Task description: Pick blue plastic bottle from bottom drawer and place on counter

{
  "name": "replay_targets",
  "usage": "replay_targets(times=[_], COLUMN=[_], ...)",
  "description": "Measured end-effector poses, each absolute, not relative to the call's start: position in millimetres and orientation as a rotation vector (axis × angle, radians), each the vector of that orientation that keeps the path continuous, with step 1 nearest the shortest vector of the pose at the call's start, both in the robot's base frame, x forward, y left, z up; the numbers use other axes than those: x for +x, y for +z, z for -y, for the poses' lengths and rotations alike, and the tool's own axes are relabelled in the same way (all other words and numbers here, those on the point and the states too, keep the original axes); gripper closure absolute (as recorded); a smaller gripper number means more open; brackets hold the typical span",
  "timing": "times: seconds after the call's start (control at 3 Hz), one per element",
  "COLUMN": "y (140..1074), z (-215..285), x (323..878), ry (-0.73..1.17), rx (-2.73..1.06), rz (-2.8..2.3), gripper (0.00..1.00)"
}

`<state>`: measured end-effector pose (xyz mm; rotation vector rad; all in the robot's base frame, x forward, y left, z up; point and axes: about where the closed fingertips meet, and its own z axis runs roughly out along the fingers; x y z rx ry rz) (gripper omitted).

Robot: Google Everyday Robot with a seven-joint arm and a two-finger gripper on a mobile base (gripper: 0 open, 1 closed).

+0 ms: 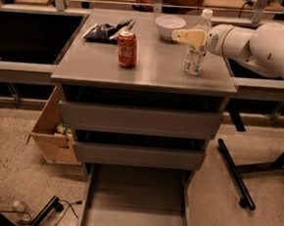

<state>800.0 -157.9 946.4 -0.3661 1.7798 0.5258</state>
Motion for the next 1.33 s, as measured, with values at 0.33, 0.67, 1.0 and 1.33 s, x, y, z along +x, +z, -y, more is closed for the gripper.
replay_targets(times=[0.33,0.67,1.0,1.33], y=[966.8,1013.5,1062.0,1098.5], z=[151.6,156.6,184.7,204.0], x=[791.5,770.6,724.4,666.4], ry=[0.519,0.448,0.347,0.196], rx=[-0.433,-0.533,-0.632,-0.726], rz=[-1.772,-1.778,-1.812,-1.892], gripper=[0.00,0.00,0.00,0.00])
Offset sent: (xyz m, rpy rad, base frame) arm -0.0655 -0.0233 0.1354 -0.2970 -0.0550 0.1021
